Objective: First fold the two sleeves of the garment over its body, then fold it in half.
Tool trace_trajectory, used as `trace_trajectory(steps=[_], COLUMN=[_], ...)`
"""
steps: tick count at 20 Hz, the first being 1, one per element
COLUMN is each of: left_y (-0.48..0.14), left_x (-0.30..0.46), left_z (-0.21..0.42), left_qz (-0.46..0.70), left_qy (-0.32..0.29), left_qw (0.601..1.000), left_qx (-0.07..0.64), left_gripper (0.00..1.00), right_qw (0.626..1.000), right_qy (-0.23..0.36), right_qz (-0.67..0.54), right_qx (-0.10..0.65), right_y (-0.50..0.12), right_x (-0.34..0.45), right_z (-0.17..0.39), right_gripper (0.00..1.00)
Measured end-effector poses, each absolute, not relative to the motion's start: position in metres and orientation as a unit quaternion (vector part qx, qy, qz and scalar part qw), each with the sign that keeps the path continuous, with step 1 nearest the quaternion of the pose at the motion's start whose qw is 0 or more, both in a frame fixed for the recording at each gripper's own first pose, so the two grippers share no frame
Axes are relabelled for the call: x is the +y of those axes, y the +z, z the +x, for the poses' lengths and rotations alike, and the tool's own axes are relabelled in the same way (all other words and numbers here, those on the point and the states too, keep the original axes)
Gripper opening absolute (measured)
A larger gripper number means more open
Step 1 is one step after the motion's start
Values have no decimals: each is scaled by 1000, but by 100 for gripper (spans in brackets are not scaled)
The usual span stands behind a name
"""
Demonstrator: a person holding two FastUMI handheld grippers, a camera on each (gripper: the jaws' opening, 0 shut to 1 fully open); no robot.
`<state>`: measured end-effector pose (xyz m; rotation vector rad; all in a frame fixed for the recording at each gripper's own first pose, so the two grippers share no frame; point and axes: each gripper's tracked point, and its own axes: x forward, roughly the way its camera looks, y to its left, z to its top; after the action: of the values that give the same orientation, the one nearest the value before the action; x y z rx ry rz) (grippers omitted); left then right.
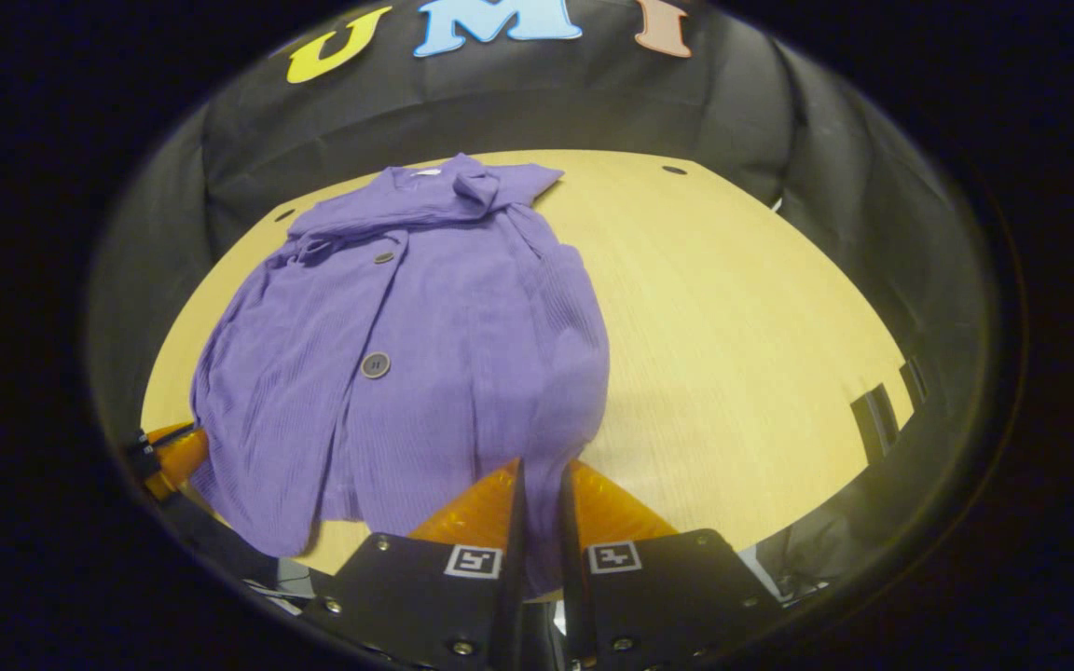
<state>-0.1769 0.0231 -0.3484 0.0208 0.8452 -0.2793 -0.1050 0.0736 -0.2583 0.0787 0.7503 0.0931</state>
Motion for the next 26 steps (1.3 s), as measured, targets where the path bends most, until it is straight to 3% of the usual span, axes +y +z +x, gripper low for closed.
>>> trace_trajectory(steps=[1,13,26], left_y=[-349,-251,-188], left_x=[24,8,-3], left_z=[-174,-118,59], left_qz=[-2,-126,-133], left_qy=[-137,-145,-98], left_qw=[902,912,942], left_qx=[410,363,294], left_gripper=[9,7,7], right_qw=[924,945,959], right_qy=[47,78,133], right_qz=[38,117,109], right_qx=[377,297,224], right_y=[-266,-165,-66], right_x=[75,68,79], right_z=[-100,-76,72], right_gripper=[4,4,3])
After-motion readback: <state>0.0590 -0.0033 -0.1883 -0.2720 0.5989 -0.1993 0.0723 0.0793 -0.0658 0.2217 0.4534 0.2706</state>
